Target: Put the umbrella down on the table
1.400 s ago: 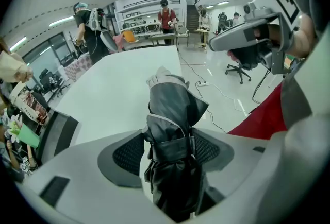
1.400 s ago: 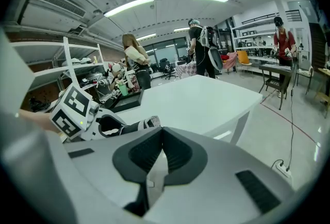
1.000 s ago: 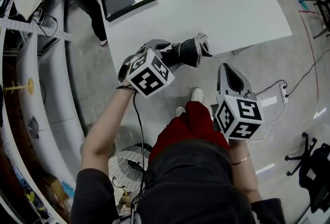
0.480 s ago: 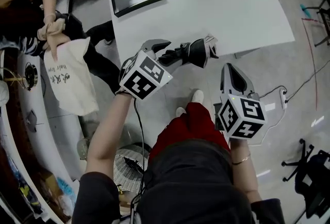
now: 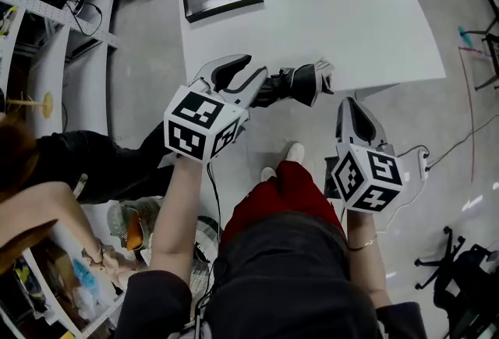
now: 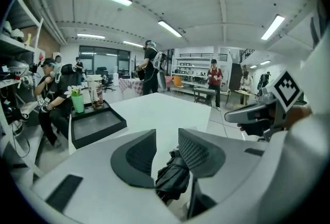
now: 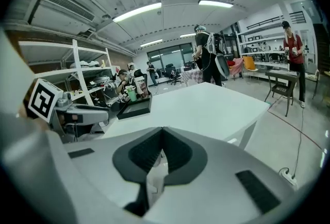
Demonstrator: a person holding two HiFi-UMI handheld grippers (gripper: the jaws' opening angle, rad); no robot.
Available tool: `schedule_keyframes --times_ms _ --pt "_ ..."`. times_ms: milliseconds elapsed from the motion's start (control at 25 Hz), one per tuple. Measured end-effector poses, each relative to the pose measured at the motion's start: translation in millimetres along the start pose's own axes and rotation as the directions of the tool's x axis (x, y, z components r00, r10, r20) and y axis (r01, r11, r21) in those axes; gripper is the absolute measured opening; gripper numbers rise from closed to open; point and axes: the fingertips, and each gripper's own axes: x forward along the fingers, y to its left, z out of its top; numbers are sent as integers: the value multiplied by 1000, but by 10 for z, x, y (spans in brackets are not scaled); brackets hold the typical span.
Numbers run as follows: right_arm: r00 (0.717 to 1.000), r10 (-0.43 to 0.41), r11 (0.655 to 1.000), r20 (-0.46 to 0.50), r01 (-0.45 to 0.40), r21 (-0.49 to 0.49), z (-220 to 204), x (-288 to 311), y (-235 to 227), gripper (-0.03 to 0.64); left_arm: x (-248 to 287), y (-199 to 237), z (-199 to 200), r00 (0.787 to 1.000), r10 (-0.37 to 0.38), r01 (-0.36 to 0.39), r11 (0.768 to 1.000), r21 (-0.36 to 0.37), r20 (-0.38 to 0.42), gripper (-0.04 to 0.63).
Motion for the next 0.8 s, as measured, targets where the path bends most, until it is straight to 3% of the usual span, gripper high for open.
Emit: schedule_keyframes --times_ms 280,520,800 --pt "998 43 999 37 -42 -25 187 -12 160 18 -326 64 132 991 89 -82 994 -69 99 86" --pt "994 93 994 59 -90 -59 291 -34 369 18 -659 149 145 972 179 -160 979 -128 154 43" --pt "987 138 985 84 -128 -116 413 -106 621 18 -1013 117 167 947 232 -196 965 -172 224 28"
